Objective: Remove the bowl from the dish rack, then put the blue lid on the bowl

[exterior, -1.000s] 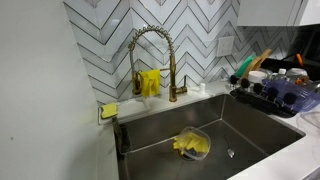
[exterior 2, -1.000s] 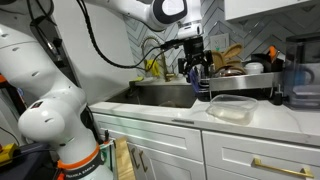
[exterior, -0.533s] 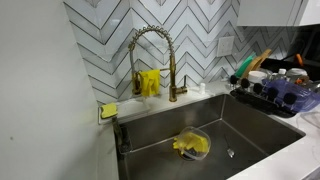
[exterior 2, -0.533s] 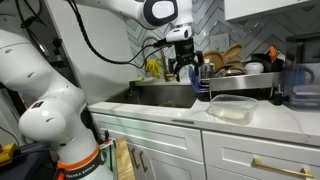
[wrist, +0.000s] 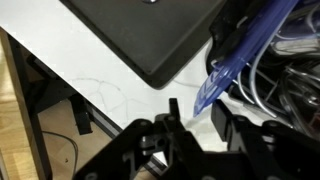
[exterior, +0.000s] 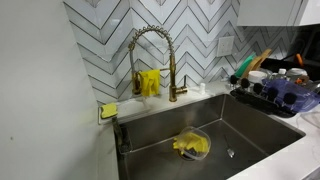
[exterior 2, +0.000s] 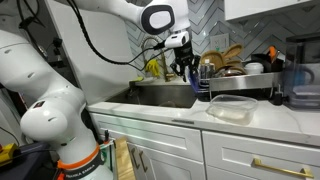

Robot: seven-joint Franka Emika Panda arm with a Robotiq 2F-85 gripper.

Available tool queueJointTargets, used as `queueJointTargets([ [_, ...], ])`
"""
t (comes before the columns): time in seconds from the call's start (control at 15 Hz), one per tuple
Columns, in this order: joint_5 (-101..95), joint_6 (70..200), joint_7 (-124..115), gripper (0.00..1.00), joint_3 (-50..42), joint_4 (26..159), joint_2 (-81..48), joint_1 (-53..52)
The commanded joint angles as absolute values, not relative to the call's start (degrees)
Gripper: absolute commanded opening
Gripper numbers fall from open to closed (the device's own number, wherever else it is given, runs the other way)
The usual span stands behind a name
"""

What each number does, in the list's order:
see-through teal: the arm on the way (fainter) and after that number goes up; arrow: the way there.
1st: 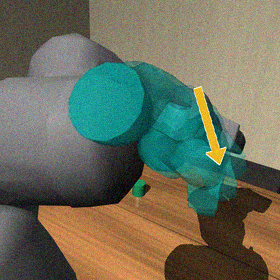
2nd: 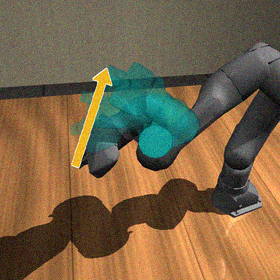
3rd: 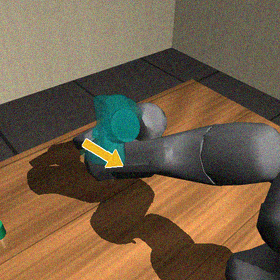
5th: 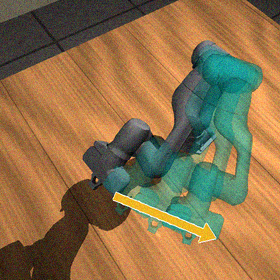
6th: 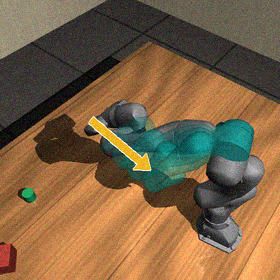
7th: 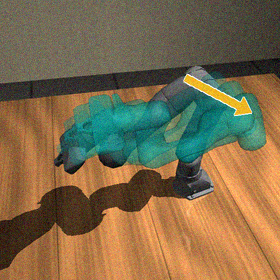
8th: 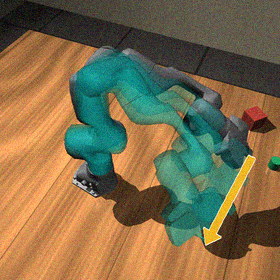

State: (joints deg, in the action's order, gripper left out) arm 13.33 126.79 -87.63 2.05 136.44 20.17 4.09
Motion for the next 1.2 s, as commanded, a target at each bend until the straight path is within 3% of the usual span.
queueJointTargets([
  [0.0, 16.8, 131.8, -86.1, 0.62, 1.7, 138.6, 21.4, 3.3],
  [0.07, 17.4, 132.5, -85.8, 0.62, 1.7, 138.6, 21.1, 3.1],
  [0.13, 17.5, 133.2, -86.2, 0.38, 1.9, 138.4, 20.7, 3.2],
  [0.2, 18.2, 134.9, -86.3, 0.23, 1.9, 138.5, 20.5, 3.1],
  [0.27, 18.5, 135.9, -86.8, 0.22, 2.0, 138.4, 20.2, 3.1],
  [0.47, 17.7, 136.7, -87.3, 0.01, 2.1, 137.9, 20.1, 3.5],
  [1.13, 12.6, 127.5, -90.3, 0.02, 1.6, 131.6, 22.1, 6.6],
])
